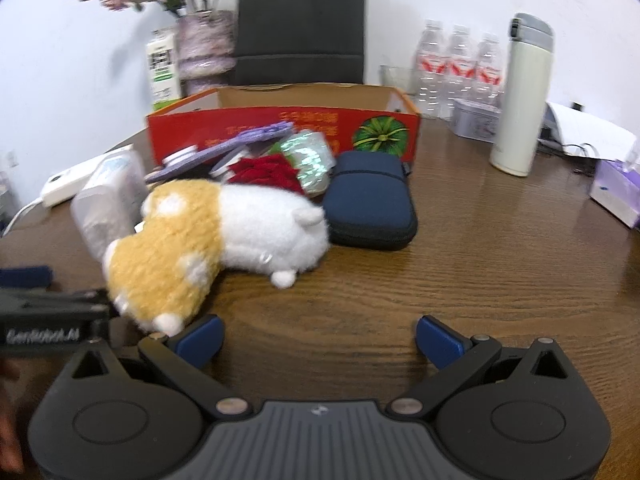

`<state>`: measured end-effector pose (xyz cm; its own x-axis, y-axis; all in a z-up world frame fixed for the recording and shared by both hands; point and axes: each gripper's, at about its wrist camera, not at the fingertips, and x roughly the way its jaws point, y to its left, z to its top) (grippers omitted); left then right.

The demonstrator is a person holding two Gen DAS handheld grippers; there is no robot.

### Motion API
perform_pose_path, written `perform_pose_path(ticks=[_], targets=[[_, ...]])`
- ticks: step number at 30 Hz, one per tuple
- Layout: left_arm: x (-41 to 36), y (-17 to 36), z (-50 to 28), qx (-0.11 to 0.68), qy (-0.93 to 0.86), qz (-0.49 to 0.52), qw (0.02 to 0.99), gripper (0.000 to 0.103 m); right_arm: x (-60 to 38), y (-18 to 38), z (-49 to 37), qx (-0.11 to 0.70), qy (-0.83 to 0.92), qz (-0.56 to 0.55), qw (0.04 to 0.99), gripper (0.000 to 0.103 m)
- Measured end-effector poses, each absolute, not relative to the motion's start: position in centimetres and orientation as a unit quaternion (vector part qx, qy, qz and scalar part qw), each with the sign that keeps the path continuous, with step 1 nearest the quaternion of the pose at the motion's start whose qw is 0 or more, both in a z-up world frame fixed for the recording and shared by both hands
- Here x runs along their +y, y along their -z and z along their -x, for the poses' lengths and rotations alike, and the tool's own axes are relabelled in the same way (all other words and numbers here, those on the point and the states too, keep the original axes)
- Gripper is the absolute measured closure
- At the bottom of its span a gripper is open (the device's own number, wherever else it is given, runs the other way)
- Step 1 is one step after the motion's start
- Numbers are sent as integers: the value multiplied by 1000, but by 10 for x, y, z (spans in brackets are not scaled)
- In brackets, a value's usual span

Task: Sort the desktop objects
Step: 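Drop the frosted container with the left tool while the right drops the plush toy in the box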

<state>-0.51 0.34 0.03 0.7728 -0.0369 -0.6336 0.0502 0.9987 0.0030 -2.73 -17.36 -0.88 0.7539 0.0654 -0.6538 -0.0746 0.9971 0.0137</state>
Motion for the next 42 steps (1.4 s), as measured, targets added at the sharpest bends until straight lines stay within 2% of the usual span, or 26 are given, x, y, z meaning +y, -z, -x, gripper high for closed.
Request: perform_pose_path(ticks=[3, 7, 9, 11, 13, 14, 15, 16, 17, 19, 22, 26, 32, 35, 37, 39, 40, 41, 42], targets=[[13, -8, 19, 309, 33, 7, 951, 0, -174, -4, 49, 320, -65, 6, 945, 8], [31, -28, 19, 263, 37, 34, 964, 0, -162, -24, 58, 286, -122, -13, 950, 8], [37, -38, 7, 249, 34, 40, 967, 6, -149, -26, 48, 280, -144, -24, 949, 10], [41, -46, -11, 248, 45, 48, 966, 9, -132, -20, 34, 287, -146, -14, 947, 15], [39, -49, -33, 265, 76, 56, 960, 9, -121, -14, 22, 296, -142, -12, 945, 32], [35, -48, -41, 277, 76, 54, 956, 13, -119, -10, 16, 299, -140, -20, 944, 36], [31, -47, -50, 286, 70, 43, 955, 20, -119, -8, 13, 300, -135, -26, 944, 46], [27, -45, -55, 291, 58, 34, 954, 40, -121, -6, 12, 302, -131, -36, 944, 48], [26, -43, -57, 295, 53, 29, 954, 50, -125, -6, 14, 298, -128, -44, 945, 50], [24, -43, -50, 292, 46, 24, 955, 54, -128, -4, 20, 290, -127, -39, 948, 54], [24, -44, -27, 279, 46, 7, 959, 61, -140, -9, 38, 280, -118, -26, 952, 55], [34, -48, 16, 282, 52, 39, 957, 61, -150, -15, 66, 280, -117, 0, 953, 55], [18, -45, 72, 279, 69, 18, 958, 61, -153, -14, 100, 286, -126, 33, 949, 54], [6, -37, 72, 288, 69, -11, 955, 57, -151, -10, 100, 291, -121, 36, 948, 49], [6, -33, 68, 296, 73, -2, 952, 53, -152, -10, 98, 289, -119, 28, 949, 40], [6, -29, 63, 302, 73, -3, 950, 56, -155, -9, 94, 291, -121, 9, 949, 40], [6, -27, 62, 302, 70, -6, 951, 62, -156, -7, 91, 296, -121, 1, 947, 44], [6, -28, 63, 300, 69, -5, 951, 62, -158, -5, 88, 300, -120, -6, 946, 53], [7, -29, 64, 297, 72, -2, 952, 62, -159, -4, 88, 298, -117, -12, 947, 55]])
